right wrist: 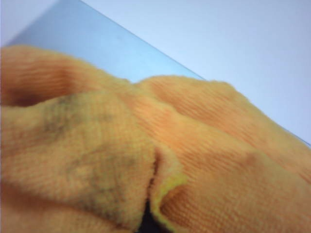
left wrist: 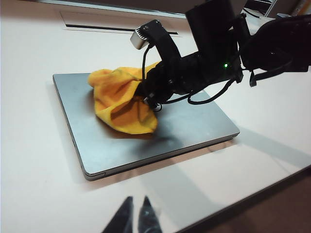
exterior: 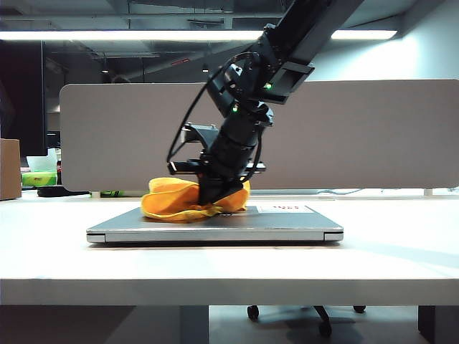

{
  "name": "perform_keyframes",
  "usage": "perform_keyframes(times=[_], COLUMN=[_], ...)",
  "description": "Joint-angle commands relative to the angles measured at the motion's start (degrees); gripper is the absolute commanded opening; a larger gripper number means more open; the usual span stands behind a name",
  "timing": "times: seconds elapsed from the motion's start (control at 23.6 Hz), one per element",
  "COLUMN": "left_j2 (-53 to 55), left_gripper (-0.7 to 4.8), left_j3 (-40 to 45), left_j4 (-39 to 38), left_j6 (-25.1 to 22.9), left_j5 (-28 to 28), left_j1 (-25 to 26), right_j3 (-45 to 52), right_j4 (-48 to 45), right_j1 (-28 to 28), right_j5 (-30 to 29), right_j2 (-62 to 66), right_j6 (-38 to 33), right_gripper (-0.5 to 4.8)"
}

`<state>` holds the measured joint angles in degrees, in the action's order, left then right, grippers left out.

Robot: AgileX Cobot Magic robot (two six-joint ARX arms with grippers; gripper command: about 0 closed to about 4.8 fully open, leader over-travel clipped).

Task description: Pick up the rag and use it to wipe the water off the lid of the laptop on the table.

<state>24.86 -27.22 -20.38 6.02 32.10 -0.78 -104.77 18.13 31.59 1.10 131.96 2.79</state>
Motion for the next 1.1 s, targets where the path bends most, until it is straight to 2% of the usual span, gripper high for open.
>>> perform_keyframes(times=[0.04,0.3,0.55,0.76,1.1], left_j2=[0.00,0.00,0.00,0.00,0.00], left_gripper=[0.21,0.21,0.21,0.21,0.21], left_j3=[-0.31,-0.31,-0.31,-0.31,-0.31], left_j4=[0.72,0.74,0.72,0.74,0.72], left_j6=[-0.02,-0.02,-0.02,-0.02,-0.02], left_j5=[0.07,0.09,0.09,0.09,0.09], left_j1=[-0.02,-0.02,-0.02,-0.02,-0.02], right_j3=[0.24,0.28,0.31,0.39,4.04], right_j4=[9.70,13.55,16.33,26.10,30.05], right_j1=[-2.84,-5.38,-6.62,-11.43,-16.11], right_j5=[6.80,18.01,24.48,24.94,24.09], right_j2=[-0.66,-9.01,-18.99,-27.91,-32.76], right_j6=[-0.02,0.26,0.55,0.61,0.63], right_gripper=[-0.06,-0.06,-0.06,-0.06,-0.04])
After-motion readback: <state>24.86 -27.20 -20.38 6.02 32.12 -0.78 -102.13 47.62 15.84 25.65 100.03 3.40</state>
